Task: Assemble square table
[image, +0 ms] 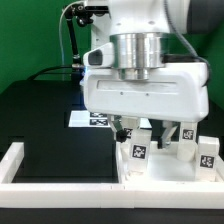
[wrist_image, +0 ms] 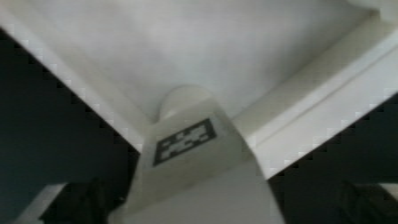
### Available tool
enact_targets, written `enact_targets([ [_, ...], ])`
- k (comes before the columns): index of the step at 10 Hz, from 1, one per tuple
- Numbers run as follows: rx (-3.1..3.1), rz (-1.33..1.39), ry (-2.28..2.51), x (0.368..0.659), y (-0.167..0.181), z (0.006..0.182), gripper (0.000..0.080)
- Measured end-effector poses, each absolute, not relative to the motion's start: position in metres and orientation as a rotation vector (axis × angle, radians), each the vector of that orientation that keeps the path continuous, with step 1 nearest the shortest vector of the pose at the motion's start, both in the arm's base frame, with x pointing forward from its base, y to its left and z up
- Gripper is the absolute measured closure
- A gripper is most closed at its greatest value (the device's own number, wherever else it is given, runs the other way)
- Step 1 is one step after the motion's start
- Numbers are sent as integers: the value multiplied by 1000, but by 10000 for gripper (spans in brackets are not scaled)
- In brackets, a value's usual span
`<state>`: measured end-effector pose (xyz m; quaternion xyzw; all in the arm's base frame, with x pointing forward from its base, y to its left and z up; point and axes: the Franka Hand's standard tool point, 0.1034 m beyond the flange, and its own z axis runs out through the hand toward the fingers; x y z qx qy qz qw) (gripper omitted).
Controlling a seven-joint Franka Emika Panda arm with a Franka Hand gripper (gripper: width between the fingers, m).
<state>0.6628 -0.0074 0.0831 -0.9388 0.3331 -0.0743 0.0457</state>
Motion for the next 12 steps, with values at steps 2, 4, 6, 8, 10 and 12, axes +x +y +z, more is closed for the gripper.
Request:
enact_targets([
  [2, -2840, -223, 1085, 662, -10, 83, 271],
  [4, -2833, -226, 1102, 663, -11, 83, 412],
  [6, -2739, -217, 1298, 663, -12, 83, 509],
  [8, -2590, -189, 1549, 664, -16, 84, 509],
  [10, -2316, -128, 1883, 664, -19, 81, 509],
  [12, -1915, -50, 2216, 662, -20, 79, 508],
])
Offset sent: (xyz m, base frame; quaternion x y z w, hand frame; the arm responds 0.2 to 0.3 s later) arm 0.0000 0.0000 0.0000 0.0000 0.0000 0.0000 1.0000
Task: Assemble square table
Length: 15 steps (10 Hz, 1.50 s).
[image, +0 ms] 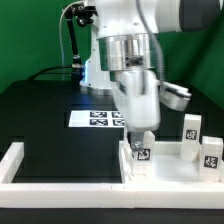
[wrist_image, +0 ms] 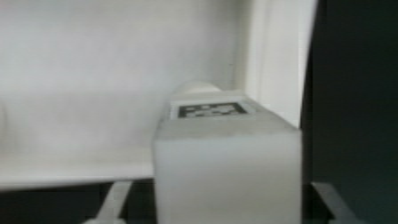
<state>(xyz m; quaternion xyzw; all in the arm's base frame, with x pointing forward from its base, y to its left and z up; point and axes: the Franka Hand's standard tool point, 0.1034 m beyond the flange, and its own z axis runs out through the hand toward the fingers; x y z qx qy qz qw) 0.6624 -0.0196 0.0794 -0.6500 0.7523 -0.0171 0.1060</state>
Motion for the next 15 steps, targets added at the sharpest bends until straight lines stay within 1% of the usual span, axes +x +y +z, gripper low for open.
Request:
enact_targets([
  [2, -1721, -24, 2341, 660, -21, 79, 508],
  [4, -1760, -30, 2315, 660, -21, 78, 508],
  [5, -1832, -46, 2267, 661, -19, 78, 338],
  [6, -2039, -91, 2108, 664, -10, 78, 193],
  [7, -2210, -109, 1949, 665, -2, 79, 193],
  [8, -2320, -114, 1835, 664, 7, 79, 157],
  [11, -2527, -143, 1577, 663, 3, 78, 151],
  [12, -2732, -130, 1298, 659, 1, 76, 150],
  [14, -2956, -114, 830, 663, 2, 82, 150],
  [15, -2962, -155, 804, 666, 5, 85, 150],
])
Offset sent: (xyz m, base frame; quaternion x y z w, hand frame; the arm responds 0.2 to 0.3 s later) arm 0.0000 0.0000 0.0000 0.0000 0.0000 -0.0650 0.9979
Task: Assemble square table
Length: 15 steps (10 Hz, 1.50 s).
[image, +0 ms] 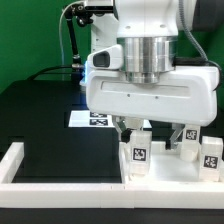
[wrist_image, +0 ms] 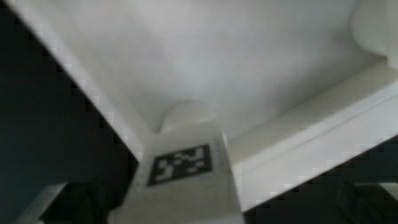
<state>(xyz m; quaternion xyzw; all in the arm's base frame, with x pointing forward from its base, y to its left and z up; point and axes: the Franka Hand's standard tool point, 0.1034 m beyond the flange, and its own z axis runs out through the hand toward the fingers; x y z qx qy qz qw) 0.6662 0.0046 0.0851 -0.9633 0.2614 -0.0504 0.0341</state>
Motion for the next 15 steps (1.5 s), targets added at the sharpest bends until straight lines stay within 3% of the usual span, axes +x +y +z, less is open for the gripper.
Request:
enact_targets([
  [1, -2953, -153, 836, 666, 5, 84, 150],
  [3, -2952, -152, 840, 666, 4, 84, 398],
  [4, -2909, -146, 965, 665, 4, 83, 398],
  [5, -2863, -141, 1087, 665, 3, 83, 493],
  [14, -1798, 0, 2287, 665, -5, 79, 506],
  [15, -1825, -4, 2267, 665, -5, 79, 415],
])
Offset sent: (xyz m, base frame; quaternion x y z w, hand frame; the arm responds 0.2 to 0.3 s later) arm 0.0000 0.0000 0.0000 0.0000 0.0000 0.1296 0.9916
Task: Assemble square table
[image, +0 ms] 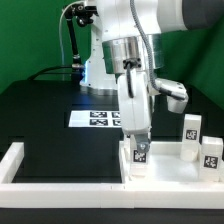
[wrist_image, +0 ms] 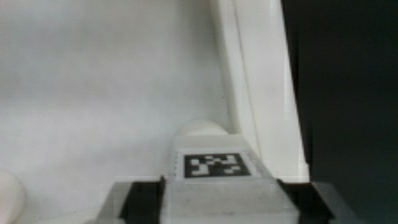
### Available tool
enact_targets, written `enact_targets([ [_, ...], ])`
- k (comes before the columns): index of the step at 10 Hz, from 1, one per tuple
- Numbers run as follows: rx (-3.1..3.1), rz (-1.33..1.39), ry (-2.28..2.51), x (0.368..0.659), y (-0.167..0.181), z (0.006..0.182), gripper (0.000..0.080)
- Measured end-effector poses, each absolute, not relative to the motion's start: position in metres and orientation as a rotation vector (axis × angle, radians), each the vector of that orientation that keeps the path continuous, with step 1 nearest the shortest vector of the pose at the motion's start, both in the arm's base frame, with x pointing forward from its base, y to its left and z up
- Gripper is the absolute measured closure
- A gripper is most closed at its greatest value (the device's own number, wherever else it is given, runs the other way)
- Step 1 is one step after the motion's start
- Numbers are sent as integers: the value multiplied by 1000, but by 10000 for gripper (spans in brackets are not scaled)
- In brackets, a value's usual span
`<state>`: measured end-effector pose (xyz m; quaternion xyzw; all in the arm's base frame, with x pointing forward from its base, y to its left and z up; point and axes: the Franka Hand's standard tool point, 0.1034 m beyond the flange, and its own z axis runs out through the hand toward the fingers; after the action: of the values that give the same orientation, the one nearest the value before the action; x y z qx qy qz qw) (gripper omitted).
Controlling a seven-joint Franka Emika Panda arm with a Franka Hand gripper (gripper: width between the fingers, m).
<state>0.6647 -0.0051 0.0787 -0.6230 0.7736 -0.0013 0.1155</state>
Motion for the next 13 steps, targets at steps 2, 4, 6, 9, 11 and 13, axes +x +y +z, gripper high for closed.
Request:
enact_targets([
  [2, -2091, -14, 2060, 663, -5, 79, 240],
  [4, -2453, -59, 1656, 662, -8, 79, 178],
  [6, -2541, -77, 1537, 662, -10, 79, 151],
  [9, -2876, -127, 994, 663, -10, 80, 150],
  [11, -2941, -121, 830, 664, -6, 81, 150],
  [13, -2928, -119, 872, 664, -6, 81, 173],
])
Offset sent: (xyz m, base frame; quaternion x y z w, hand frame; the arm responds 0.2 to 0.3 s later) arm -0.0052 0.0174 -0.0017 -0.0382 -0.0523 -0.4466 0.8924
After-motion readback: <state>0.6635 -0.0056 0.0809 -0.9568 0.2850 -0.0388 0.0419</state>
